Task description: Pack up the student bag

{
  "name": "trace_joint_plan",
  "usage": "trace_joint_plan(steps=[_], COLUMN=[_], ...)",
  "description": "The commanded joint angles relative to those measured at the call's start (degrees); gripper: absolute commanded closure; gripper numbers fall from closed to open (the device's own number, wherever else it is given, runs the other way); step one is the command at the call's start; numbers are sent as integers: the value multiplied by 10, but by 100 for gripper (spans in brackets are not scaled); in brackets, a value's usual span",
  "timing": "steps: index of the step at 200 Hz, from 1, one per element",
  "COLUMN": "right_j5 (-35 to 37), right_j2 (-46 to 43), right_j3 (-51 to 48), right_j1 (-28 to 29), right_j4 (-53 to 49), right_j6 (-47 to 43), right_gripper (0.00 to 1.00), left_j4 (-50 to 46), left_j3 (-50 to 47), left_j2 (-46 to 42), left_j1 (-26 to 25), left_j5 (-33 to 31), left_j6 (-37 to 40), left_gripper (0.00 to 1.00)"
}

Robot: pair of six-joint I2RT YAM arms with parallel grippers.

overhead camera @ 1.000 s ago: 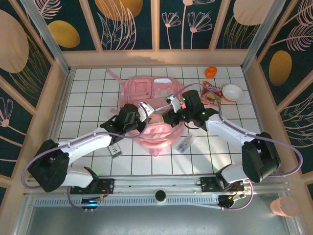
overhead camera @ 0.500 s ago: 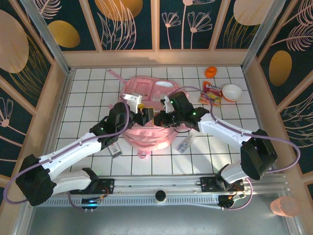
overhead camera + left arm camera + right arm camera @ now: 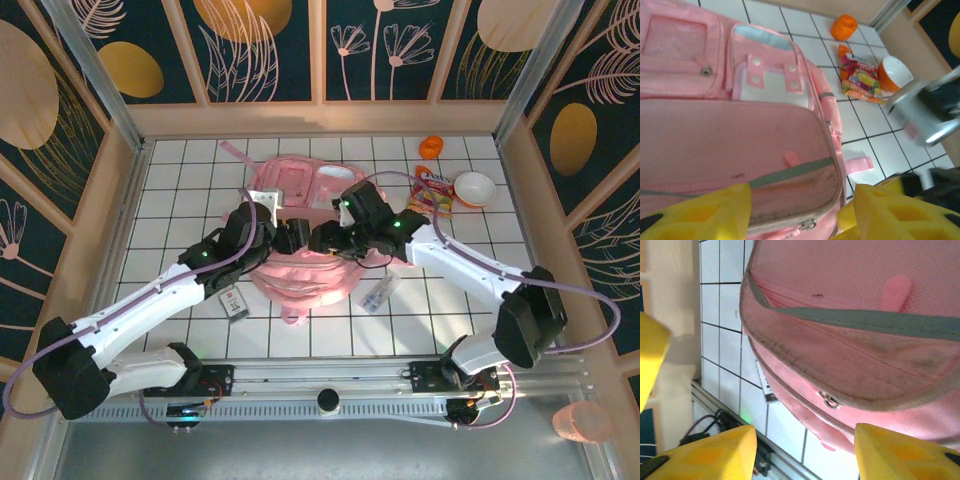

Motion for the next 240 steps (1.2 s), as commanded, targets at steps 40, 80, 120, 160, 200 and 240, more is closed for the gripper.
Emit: trace_joint_plan(steps=[40, 80, 120, 160, 200, 240], right_j5=[90, 86, 18, -13, -19, -17], right_j2=[-132, -173, -111, -60, -16, -32], right_j3=[-68, -181, -180, -186, -172, -158], right_j1=[-5, -42, -86, -83, -80, -83], right_j4=[82, 213, 207, 263, 269, 196], right_j6=[-425, -752, -905, -951, -991, -1043], right_gripper=[39, 30, 33, 37, 38, 38], left_j4=[-75, -80, -36, -19, -8, -10], left_j3=[5, -19, -61, -81, -92, -94], left_j2=[33, 48, 30, 10, -2, -3], left_j1=[0, 0, 10, 46, 66, 72], left_j5=[155, 186, 175, 181, 190, 189], left_j6=[55, 70, 46, 29, 22, 17], left_gripper=[45, 40, 37, 36, 36, 36])
